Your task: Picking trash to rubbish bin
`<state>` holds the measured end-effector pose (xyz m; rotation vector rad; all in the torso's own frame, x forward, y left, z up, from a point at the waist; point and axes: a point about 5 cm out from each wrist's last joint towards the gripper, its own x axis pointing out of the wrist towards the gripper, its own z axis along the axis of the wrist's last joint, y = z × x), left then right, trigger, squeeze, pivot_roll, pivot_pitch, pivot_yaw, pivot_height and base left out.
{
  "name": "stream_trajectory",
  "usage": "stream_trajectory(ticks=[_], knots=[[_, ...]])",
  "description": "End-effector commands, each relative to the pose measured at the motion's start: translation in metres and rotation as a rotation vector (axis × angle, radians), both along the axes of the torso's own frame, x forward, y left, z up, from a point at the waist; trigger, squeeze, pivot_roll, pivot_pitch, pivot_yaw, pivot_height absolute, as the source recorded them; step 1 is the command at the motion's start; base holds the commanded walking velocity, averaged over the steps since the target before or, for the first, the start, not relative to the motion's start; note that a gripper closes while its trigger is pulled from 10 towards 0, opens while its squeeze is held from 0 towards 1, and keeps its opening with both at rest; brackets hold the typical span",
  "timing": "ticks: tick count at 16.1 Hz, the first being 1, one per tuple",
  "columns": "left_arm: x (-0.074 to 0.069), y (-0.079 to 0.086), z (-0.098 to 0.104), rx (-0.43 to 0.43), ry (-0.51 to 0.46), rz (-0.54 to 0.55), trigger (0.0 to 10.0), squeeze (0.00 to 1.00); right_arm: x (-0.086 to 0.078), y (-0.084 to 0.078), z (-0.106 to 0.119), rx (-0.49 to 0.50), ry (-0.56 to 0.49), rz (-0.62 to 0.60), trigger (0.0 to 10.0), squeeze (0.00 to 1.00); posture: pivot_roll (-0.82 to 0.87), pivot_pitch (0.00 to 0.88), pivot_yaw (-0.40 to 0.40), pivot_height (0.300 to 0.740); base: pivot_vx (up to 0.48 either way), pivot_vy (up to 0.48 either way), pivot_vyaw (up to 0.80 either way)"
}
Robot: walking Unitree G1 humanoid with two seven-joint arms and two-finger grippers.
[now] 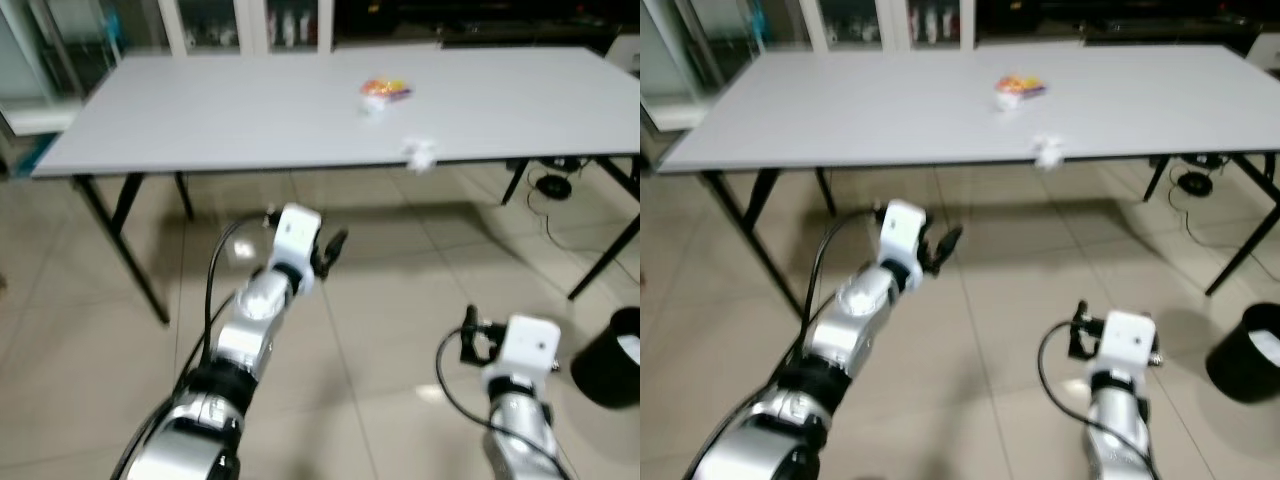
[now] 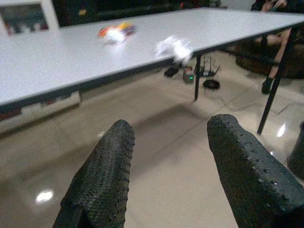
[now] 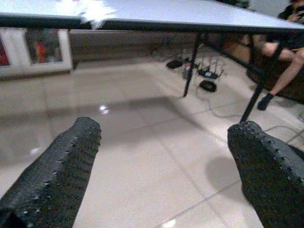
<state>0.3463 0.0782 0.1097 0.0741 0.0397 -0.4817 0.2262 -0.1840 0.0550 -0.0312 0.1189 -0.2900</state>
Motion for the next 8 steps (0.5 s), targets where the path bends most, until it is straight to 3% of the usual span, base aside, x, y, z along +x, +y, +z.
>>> stream_trajectory(ticks=[1,6,8], knots=[[-0.0005,0.0001,0.0016,-0.006,-0.007,-0.021,10.0,0.00,0.0034,-0.0010,0.0044,-0.012,-0.016,0.003,10.0,0.00,0.11,0.052,-0.008,0.740,0.251,0.000,0.00],[-0.0027,-0.0039,0.0008,-0.011,-0.004,-0.048,10.0,0.00,0.0040,-0.0016,0.0053,-0.014,-0.022,-0.004,10.0,0.00,0.11,0.052,-0.008,0.740,0.475,0.000,0.00],[-0.0032,-0.0033,-0.0042,0.007,0.012,-0.034,10.0,0.00,0.0044,-0.0022,0.0056,-0.017,-0.022,-0.022,10.0,0.00,0.12,0.060,-0.007,0.740,0.000,0.000,0.00]])
